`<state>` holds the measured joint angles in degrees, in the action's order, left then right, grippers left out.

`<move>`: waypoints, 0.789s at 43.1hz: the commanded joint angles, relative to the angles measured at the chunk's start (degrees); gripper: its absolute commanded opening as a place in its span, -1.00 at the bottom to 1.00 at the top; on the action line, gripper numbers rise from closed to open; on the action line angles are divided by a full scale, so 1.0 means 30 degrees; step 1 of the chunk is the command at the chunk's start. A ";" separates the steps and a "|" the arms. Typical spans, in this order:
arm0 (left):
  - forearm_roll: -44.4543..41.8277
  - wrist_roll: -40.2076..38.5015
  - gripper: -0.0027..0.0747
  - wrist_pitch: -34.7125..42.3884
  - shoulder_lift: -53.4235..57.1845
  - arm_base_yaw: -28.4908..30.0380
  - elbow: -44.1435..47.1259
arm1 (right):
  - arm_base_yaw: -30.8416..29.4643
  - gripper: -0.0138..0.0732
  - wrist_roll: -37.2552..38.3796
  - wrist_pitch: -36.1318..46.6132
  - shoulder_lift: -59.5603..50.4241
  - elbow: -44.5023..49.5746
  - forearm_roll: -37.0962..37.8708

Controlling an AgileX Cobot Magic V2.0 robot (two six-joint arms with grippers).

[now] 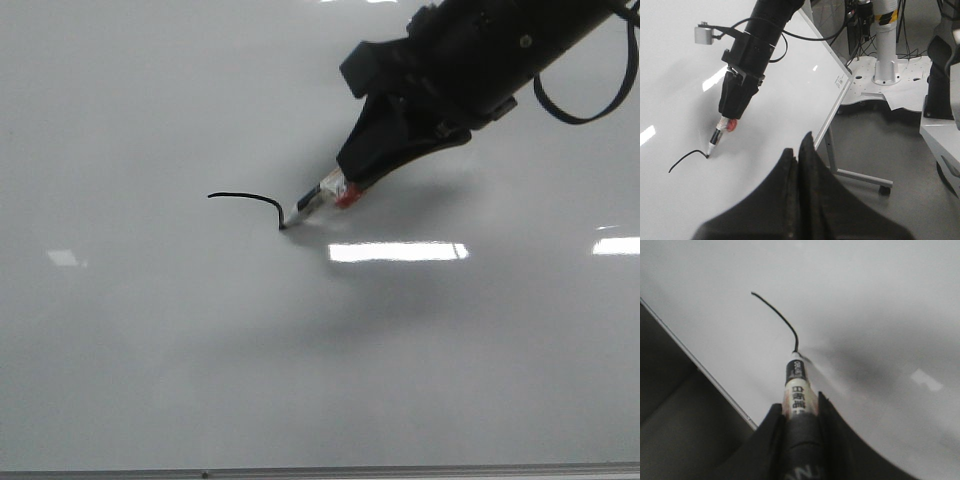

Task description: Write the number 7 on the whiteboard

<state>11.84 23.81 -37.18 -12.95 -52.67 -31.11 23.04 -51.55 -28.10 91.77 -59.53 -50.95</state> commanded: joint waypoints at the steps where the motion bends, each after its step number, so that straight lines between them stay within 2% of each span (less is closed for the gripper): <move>1: 0.0348 -0.0183 -0.98 0.1322 -0.0260 -0.0055 -0.0505 | 0.0402 -0.84 -0.0325 0.1885 0.0199 -0.0023 0.0053; 13: 0.0348 -0.0183 -0.98 0.1322 -0.0260 -0.0055 -0.0505 | 0.1478 -0.84 -0.0455 0.1485 0.1058 -0.0091 -0.0083; 28: 0.0068 -0.0183 -0.98 0.1499 -0.0400 -0.0055 -0.0505 | 0.2343 -0.84 -0.4661 -0.5258 -0.3408 -0.0129 -0.0291; 34: -0.0656 -0.0183 -0.95 0.0982 -0.2028 -0.0055 -0.0505 | 0.3093 -0.84 -0.5937 -0.6972 -0.4466 -0.0129 -0.0270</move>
<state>10.46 23.81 -37.27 -15.00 -52.67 -31.11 31.02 -66.51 -46.21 81.76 -58.38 -50.13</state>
